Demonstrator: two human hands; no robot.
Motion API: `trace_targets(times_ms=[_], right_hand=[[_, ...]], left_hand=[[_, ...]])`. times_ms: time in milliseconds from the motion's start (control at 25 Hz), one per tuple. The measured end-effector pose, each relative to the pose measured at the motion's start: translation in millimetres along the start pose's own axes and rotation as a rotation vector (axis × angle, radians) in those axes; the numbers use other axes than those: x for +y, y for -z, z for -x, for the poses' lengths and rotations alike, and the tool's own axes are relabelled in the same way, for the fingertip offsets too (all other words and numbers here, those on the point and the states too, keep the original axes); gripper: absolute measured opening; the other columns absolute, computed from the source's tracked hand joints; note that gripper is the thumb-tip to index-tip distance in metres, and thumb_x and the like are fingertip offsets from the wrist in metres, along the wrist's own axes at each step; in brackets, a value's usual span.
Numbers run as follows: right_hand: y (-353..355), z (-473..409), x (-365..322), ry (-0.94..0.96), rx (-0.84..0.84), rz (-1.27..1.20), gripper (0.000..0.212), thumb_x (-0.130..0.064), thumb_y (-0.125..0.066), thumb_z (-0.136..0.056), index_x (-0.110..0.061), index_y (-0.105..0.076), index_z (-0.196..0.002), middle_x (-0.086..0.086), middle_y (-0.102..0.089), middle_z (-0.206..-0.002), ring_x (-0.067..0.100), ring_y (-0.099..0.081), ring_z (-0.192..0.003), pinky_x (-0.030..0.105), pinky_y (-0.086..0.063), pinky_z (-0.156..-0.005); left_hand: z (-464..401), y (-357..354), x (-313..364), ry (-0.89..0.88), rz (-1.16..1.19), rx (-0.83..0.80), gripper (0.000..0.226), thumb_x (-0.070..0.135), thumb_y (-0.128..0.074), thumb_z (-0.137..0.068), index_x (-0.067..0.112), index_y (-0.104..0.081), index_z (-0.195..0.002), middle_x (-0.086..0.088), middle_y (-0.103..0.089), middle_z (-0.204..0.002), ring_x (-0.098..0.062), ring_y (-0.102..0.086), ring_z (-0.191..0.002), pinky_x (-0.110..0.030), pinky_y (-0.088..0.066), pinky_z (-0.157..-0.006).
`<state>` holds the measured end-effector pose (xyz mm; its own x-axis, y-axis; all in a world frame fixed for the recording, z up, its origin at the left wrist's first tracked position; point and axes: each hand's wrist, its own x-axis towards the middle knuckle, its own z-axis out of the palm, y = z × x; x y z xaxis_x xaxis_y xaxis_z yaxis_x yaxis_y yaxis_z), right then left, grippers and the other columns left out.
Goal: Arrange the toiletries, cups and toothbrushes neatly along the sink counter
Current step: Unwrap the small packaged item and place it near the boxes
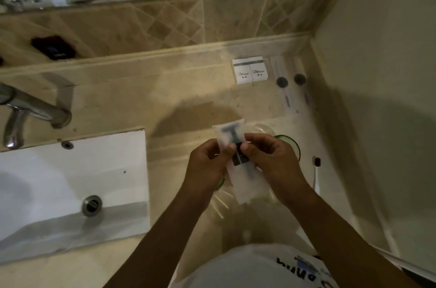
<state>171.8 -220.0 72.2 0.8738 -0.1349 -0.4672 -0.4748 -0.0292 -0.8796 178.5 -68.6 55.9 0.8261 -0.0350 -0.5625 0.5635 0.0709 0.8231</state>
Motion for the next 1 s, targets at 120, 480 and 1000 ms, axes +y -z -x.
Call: trace_targets(times_ms=[120, 480, 1000], right_hand=[[-11.5, -16.9, -3.6, -0.046, -0.083, 0.081, 0.019, -0.020, -0.069, -0.089, -0.016, -0.074, -0.107, 0.001, -0.078, -0.097, 0.018, -0.073, -0.088, 0.030, -0.060, -0.075], [-22.9, -81.6, -16.8, -0.034, -0.129, 0.284, 0.008, -0.029, -0.069, -0.089, -0.024, -0.074, -0.091, -0.005, -0.076, -0.085, 0.007, -0.072, -0.075, 0.028, -0.061, -0.073], [-25.4, -218.2, -2.2, -0.067, -0.068, 0.554, 0.011, -0.027, -0.069, -0.085, -0.018, -0.075, -0.088, -0.002, -0.074, -0.086, 0.013, -0.068, -0.082, 0.025, -0.054, -0.072]], left_hand=[[-25.5, 13.3, 8.7, -0.049, -0.032, 0.088, 0.015, 0.017, -0.068, -0.092, 0.012, -0.075, -0.105, -0.006, -0.079, -0.096, -0.025, -0.075, -0.089, -0.043, -0.061, -0.080], [-98.0, 12.8, 27.5, 0.036, 0.006, 0.091, 0.014, 0.019, -0.067, -0.092, 0.011, -0.076, -0.100, -0.009, -0.079, -0.094, -0.028, -0.075, -0.089, -0.042, -0.061, -0.080], [-225.4, 1.6, 33.9, 0.059, -0.439, 0.181, 0.023, 0.025, -0.072, -0.088, 0.003, -0.073, -0.085, -0.017, -0.074, -0.080, -0.036, -0.071, -0.075, -0.046, -0.061, -0.071]])
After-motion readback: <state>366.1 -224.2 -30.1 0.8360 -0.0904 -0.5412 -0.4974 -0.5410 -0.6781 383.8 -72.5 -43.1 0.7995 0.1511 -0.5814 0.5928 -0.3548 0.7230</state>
